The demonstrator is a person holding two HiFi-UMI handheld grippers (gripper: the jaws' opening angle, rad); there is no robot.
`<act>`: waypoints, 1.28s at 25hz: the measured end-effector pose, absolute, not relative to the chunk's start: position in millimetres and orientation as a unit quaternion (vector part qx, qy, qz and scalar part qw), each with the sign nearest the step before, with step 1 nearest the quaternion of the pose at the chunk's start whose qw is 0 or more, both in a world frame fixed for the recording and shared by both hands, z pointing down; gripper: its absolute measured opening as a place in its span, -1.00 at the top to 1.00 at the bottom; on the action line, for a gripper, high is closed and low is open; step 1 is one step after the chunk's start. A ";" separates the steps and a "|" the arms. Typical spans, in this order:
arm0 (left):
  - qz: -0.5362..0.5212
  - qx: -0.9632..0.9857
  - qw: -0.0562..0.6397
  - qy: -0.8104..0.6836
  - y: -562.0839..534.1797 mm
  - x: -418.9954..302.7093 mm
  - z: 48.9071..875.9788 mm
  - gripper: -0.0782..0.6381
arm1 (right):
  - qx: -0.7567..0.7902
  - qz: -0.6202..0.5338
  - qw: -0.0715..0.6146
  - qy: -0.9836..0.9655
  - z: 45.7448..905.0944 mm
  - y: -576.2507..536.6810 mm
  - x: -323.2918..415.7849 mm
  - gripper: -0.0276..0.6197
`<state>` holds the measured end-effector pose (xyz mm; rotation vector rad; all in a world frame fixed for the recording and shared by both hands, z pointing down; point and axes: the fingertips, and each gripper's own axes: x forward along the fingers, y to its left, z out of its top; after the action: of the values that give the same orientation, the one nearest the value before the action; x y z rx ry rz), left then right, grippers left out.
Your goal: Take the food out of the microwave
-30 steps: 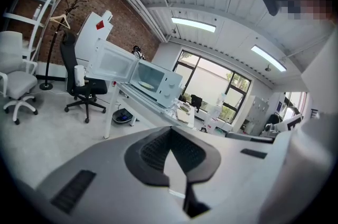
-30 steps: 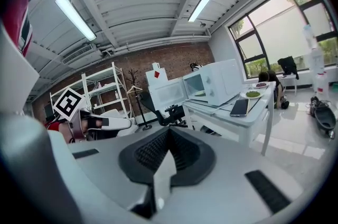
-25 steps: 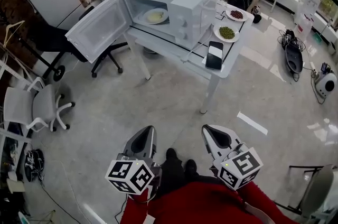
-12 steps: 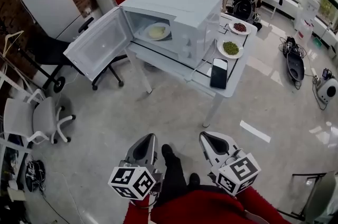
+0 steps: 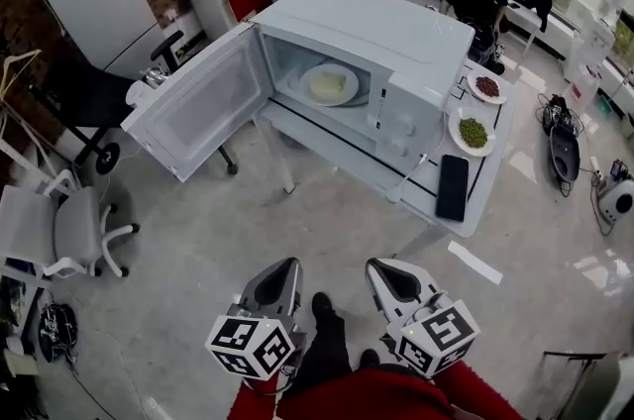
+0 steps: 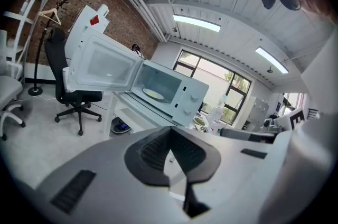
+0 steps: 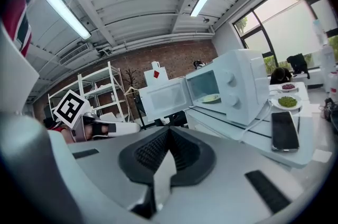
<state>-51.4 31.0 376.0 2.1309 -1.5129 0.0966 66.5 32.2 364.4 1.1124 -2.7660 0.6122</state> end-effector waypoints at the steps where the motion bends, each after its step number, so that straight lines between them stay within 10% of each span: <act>1: 0.036 0.788 0.262 -0.555 23.3 -57.0 375.9 0.76 | 0.365 0.201 0.052 -0.908 364.4 24.5 58.5 0.88; 32: 0.015 0.809 0.326 -0.489 -156.3 -82.6 397.9 0.76 | 0.398 0.201 0.095 -0.890 379.6 -125.0 -3.7 0.88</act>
<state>-82.6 -156.3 397.9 2.1205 -1.2814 0.0395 -3.7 -125.0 379.6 1.1791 -2.6382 0.5952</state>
